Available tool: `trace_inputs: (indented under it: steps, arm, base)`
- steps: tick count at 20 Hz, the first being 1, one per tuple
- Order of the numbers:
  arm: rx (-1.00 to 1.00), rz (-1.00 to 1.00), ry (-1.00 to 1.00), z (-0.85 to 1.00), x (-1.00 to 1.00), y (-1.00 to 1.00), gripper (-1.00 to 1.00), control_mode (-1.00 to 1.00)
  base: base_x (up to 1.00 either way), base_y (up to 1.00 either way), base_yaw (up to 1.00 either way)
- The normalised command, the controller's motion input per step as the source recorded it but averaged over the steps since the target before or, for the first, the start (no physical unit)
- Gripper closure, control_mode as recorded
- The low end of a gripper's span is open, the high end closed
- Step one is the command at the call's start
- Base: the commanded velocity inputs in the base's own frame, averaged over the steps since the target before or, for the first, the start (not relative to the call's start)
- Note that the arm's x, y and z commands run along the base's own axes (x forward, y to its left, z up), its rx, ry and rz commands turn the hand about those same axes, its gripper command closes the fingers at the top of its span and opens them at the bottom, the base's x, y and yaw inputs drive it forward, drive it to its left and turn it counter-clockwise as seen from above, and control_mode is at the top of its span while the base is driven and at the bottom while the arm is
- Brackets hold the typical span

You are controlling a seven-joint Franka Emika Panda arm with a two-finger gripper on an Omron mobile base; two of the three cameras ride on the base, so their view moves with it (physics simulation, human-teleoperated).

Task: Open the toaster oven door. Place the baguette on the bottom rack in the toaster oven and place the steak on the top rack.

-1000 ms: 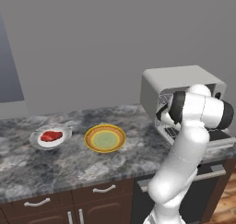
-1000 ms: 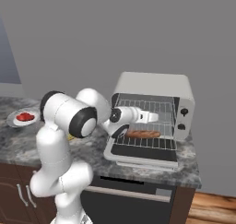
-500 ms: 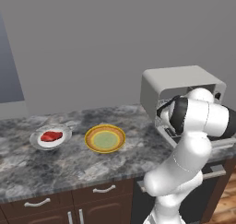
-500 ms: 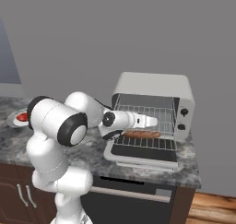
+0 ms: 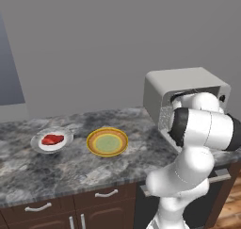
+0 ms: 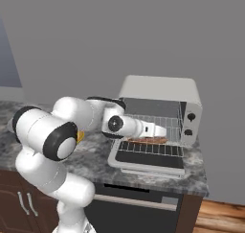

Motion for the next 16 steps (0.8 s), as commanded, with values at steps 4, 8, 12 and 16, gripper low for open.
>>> trace_inputs:
  steps: [4, 8, 12, 16]
  arm:
    - [0.21, 0.18, 0.47, -0.39, -1.00, -0.79, -1.00, -1.00]
    - [0.22, 0.18, 0.44, -0.32, -1.00, -0.80, -1.00, -1.00]
    - [0.22, 0.18, 0.43, -0.28, -1.00, -0.77, -1.00, -1.00]
    - [0.22, 0.18, 0.40, -0.22, -1.00, -0.77, -1.00, -1.00]
  base:
    - [0.00, 0.00, 0.00]
    - [0.00, 0.00, 0.00]
    - [0.00, 0.00, 0.00]
    - [0.00, 0.00, 0.00]
